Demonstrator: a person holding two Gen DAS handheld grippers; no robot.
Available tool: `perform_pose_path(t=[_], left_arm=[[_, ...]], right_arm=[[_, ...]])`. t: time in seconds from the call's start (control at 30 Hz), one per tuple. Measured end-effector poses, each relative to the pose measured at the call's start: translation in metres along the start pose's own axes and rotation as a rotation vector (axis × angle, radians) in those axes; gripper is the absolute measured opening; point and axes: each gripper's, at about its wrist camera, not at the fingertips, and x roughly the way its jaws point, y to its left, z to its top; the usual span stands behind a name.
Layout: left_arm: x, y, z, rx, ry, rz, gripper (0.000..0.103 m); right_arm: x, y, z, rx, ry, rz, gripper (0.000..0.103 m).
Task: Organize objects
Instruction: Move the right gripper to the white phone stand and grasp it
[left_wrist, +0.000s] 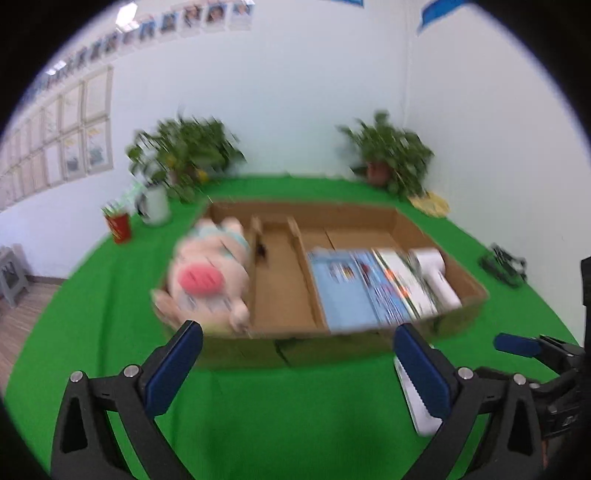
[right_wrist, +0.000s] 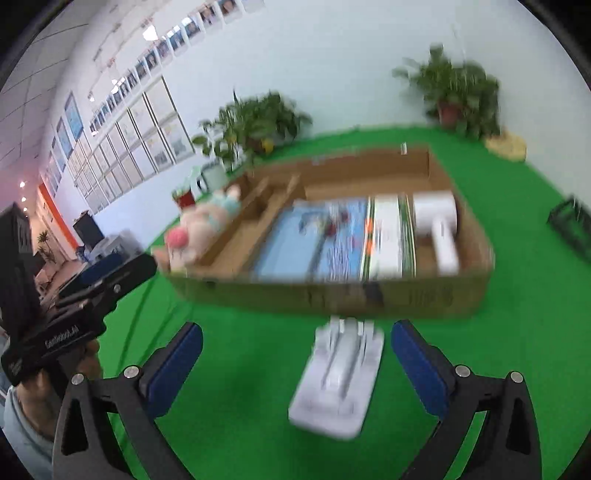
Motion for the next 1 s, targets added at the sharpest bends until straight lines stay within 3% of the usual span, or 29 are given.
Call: perform_pose_path(t=[0.07,0.17,0.47,0.67,0.83,1.0], left_arm=[[0.015,-0.002,-0.014,-0.009,0.103,-0.065,0.103],[0.03,-0.006,-0.033,-0.031,0.199,-0.088,0.102],[0.035,-0.002,-0.049,-0.118,0.234,-0.1,0.102],[0.039,0.004,-0.053,-0.162,0.265,-0.108,0.102],[0.039,-0.008,-0.059,-0.131,0.306,-0.13,0.102],[0.045,-0.024,-0.078,-0.159,0.446,-0.317,0.102]], right_arm=[[0.009,-0.003,-0.018,-0.014,0.056,-0.067,0.103],[0.026,-0.006,-0.036,-0.002,0.128,-0.117,0.103],[0.074,0.013,-0.053,-0.139,0.199,-0.274,0.098],[0.074,0.006,-0.053,-0.133,0.191,-0.258,0.072],[0.069,0.009,-0.059,-0.158,0.199,-0.235,0.067],[0.032,0.016,-0.094,-0.186,0.203,-0.159,0.065]])
